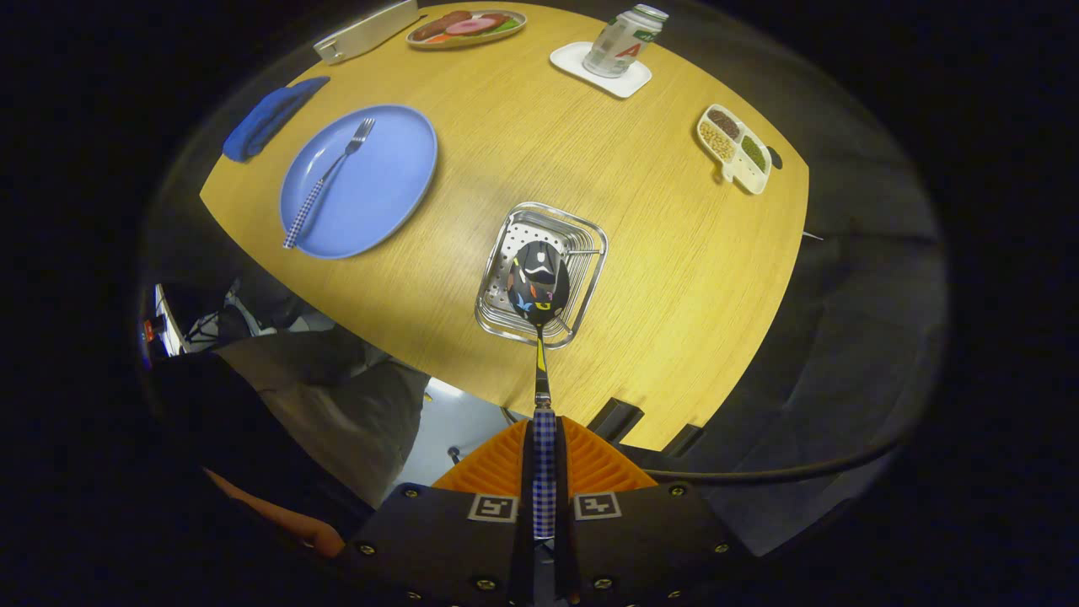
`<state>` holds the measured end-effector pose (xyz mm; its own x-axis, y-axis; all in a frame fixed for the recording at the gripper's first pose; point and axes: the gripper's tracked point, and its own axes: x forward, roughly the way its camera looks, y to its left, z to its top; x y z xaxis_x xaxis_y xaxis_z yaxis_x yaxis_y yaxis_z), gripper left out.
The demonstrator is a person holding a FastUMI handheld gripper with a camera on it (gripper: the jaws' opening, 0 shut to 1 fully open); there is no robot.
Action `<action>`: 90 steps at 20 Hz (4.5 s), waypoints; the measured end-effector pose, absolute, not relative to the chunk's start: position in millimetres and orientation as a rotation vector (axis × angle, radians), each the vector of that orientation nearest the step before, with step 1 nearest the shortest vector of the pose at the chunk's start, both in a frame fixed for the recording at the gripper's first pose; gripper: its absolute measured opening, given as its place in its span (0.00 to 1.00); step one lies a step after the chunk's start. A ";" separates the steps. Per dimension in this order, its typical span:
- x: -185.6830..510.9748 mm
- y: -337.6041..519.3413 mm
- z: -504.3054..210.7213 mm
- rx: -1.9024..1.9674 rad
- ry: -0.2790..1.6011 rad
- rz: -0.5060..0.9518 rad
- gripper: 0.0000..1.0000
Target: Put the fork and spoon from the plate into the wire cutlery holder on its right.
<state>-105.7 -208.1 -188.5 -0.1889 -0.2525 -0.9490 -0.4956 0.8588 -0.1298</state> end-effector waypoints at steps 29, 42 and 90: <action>-67.3 -206.9 -203.1 -0.594 1.948 0.336 0.38; -86.8 -74.3 -182.6 -0.218 1.381 0.206 0.97; -74.7 77.0 -330.2 -0.129 1.471 0.265 0.05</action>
